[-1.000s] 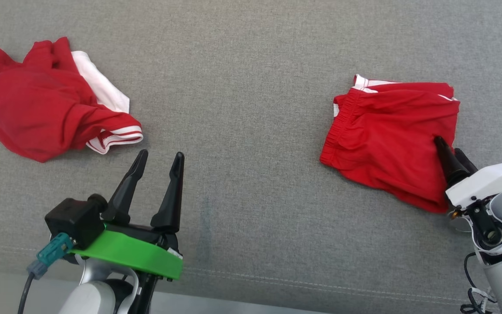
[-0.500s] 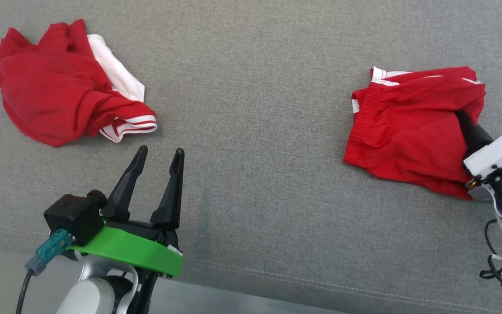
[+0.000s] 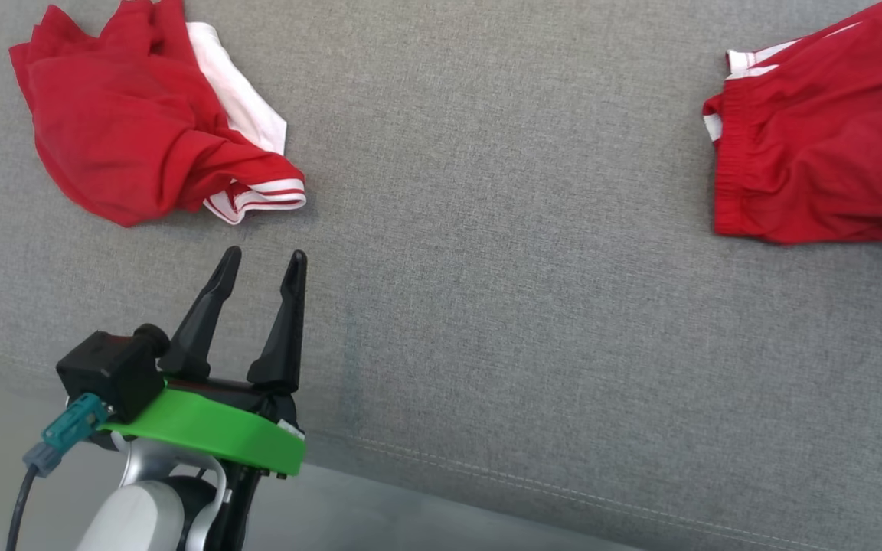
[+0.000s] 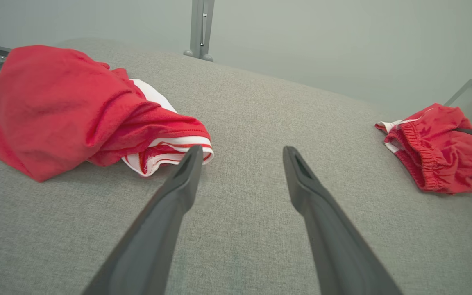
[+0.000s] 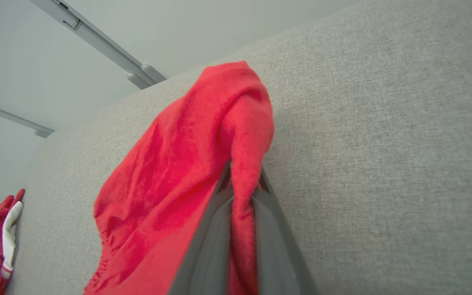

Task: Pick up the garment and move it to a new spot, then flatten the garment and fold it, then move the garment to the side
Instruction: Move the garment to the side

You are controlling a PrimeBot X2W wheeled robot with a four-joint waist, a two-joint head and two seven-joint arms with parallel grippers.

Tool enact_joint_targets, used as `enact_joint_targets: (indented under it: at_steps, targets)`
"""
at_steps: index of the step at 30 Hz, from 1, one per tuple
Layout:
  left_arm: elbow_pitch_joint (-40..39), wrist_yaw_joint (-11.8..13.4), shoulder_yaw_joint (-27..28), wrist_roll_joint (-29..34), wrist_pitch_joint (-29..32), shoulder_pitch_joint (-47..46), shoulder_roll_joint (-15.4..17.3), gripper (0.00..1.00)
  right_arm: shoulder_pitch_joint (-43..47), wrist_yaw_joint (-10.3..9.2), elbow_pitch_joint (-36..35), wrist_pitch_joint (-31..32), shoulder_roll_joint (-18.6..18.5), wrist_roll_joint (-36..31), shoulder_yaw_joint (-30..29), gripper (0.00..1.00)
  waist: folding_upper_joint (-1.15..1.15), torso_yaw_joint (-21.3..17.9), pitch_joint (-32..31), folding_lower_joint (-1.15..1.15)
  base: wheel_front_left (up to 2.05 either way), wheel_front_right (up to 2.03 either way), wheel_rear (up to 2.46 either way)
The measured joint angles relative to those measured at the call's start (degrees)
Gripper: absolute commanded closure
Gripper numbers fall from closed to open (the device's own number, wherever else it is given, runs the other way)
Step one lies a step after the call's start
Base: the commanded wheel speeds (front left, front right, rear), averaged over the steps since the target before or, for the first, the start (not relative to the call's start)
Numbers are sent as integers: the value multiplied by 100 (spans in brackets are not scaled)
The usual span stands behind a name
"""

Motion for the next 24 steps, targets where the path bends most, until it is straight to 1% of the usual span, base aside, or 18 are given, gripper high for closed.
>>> enact_joint_targets:
  at_steps: [4,8,9,12,19,20,24]
  targets:
    - [-63,8,115,9,19,0,64,0,-153,-41,126,163,-104,-37,1,100,0,31,107,0,0,0,0]
    - [-74,41,236,47,25,1,149,0,-269,-52,300,250,-190,-45,-27,100,0,-47,148,0,0,0,0]
    - [-94,41,252,56,45,1,164,0,-282,-87,337,264,-232,-45,-56,100,0,-79,152,0,0,0,0]
    - [-166,53,316,129,114,2,255,0,-353,-100,413,264,-298,-45,-152,100,0,-188,171,0,0,0,0]
    - [-391,55,397,260,298,3,488,0,-571,-153,584,236,-320,-43,-285,100,0,-501,273,0,0,0,0]
    - [-428,55,399,268,345,3,514,0,-584,-192,636,236,-320,-43,-307,100,0,-548,297,0,0,0,0]
    - [-589,56,434,310,454,2,572,0,-637,-200,786,88,-311,-41,-432,100,0,-728,419,0,0,0,0]
